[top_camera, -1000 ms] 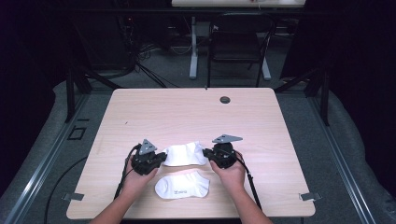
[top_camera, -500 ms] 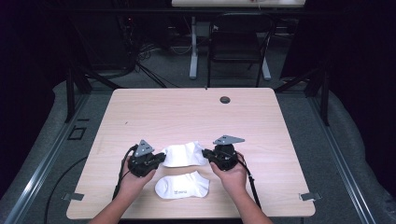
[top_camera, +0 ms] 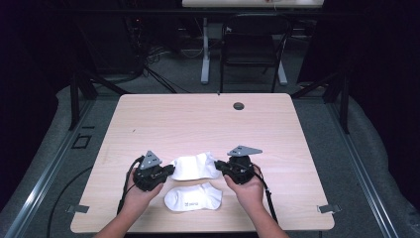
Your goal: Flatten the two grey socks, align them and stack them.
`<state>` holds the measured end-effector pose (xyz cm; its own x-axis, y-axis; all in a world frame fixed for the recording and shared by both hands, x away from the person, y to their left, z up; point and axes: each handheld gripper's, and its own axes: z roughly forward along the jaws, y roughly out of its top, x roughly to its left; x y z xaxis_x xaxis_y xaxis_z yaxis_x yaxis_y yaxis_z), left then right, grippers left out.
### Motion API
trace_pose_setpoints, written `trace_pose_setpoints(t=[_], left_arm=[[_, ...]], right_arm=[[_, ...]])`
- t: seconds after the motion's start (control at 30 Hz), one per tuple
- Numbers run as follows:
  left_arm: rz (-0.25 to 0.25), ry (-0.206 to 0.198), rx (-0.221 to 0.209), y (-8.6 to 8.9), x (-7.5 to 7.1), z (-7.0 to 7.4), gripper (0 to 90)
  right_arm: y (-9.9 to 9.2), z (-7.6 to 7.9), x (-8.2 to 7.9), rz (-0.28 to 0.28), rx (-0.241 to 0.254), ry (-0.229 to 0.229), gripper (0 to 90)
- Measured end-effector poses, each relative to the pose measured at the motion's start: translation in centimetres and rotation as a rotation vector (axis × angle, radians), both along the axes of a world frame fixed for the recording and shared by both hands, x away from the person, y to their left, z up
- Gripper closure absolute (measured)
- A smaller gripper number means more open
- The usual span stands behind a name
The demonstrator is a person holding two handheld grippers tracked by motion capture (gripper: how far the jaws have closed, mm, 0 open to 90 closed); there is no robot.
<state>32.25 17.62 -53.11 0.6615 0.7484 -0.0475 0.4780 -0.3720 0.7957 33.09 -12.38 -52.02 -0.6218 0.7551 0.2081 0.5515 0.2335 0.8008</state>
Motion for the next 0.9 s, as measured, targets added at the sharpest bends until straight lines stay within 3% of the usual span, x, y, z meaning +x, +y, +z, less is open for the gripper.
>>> trace_pose_setpoints(t=[0.37,0.8,0.9], left_arm=[[-0.01,0.008,-0.01,0.2,-1.6,0.2,84.5],[-0.022,0.025,-0.023,0.7,-4.6,0.6,84.4],[-0.027,0.032,-0.032,0.7,-5.3,0.4,84.4]], right_arm=[[0.0,0.3,-1.3,0.026,-0.006,-0.008,87.4],[-0.4,0.9,-4.5,0.06,0.014,-0.012,87.4],[-0.5,0.6,-5.5,0.073,0.019,0.006,87.4]])
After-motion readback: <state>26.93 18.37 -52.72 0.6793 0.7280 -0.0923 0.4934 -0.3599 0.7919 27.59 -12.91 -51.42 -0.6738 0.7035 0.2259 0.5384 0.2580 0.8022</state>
